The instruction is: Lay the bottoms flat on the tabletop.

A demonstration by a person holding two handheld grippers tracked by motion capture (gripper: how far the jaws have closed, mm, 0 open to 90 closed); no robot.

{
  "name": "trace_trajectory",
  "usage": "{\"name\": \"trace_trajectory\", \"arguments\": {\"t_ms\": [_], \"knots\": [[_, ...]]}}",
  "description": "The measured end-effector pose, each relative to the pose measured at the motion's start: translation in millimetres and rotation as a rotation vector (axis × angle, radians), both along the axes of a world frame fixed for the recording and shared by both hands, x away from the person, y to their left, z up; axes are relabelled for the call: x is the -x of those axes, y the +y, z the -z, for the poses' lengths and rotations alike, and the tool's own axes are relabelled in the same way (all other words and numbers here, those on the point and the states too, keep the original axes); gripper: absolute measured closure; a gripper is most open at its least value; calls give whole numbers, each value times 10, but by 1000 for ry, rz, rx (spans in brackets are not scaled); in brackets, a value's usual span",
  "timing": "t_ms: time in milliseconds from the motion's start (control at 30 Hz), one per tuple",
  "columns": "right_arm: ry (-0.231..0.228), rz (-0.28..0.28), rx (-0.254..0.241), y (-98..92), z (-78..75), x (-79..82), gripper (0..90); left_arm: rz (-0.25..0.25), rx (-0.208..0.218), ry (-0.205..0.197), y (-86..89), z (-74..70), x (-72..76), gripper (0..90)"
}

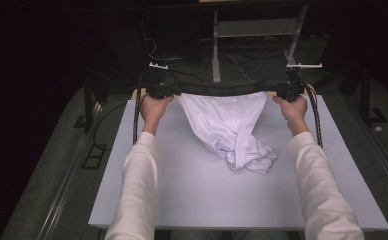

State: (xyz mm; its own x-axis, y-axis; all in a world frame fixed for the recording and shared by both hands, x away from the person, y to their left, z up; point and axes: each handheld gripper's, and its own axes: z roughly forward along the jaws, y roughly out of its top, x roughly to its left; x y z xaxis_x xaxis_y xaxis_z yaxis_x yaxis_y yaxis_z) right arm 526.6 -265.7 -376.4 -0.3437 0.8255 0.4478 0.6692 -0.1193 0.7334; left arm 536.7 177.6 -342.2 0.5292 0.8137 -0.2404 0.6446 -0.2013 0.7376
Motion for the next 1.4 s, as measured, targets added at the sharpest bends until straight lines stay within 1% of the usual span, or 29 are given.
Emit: {"name": "trace_trajectory", "arguments": {"t_ms": [33,67,100,133,200,233,267,300,333,367,467,500,600,633,667,700,767,900,967,1000,1033,1067,1100,1133,1167,1200,1233,1300,1400], "knots": [[-6,-8,8,36,-65,-28,853,-5,-5,-6,16,-35,-14,848],[-6,-8,8,36,-65,-28,853,-8,-6,-9,37,-79,-31,848],[-12,-17,15,70,-140,-68,853,-12,-6,-14,57,-125,-50,848],[-16,-23,11,90,-174,-87,852,-19,-4,-21,74,-173,-65,848],[-17,-30,10,112,-204,-105,852,-29,8,-28,111,-244,-87,848],[-20,-35,14,134,-223,-120,852,-28,5,-28,129,-249,-97,848],[-22,-40,13,158,-228,-135,852,-30,-3,-23,136,-236,-103,848],[-20,-43,11,168,-218,-145,851,-34,-13,-8,146,-205,-113,848],[3,-43,12,189,-157,-174,851,-35,-19,5,156,-161,-122,847],[3,-43,12,189,-157,-174,851,-37,-18,15,162,-108,-127,847],[53,-46,33,227,-21,-206,850,-40,-14,48,155,73,-133,846],[67,-50,37,241,25,-206,851,-40,-2,60,147,145,-129,846],[88,-46,40,280,170,-172,851,-46,3,82,127,288,-129,846],[103,-50,46,293,213,-173,851,-48,1,91,122,326,-134,845],[115,-51,61,305,242,-173,851,-49,-4,95,117,350,-136,845],[115,-48,72,314,259,-171,850,-47,-8,95,112,367,-138,845],[103,-45,71,320,269,-164,851,-45,-8,95,105,371,-141,845],[91,-38,81,317,251,-156,851,-55,29,67,104,344,-136,842],[82,-30,86,312,243,-150,846,-50,34,74,97,362,-141,834],[80,-29,86,307,248,-151,833,-52,52,83,95,385,-146,803],[92,-4,97,304,269,-151,653,-58,61,88,98,412,-145,679],[92,-4,97,304,269,-151,653,-67,69,86,98,444,-132,679],[97,9,111,308,280,-140,633,-76,72,85,98,476,-120,657],[83,15,133,312,295,-121,588,-87,66,83,97,505,-105,616],[77,18,149,315,311,-105,567,-93,58,77,100,532,-87,580],[77,20,149,302,352,-68,512,-93,63,73,107,563,-64,513],[77,20,149,302,352,-68,512,-92,68,74,113,578,-50,513],[79,23,152,288,379,-39,454,-90,92,63,130,601,-3,458],[84,9,152,268,382,12,373,-84,130,32,162,589,76,378]]}}
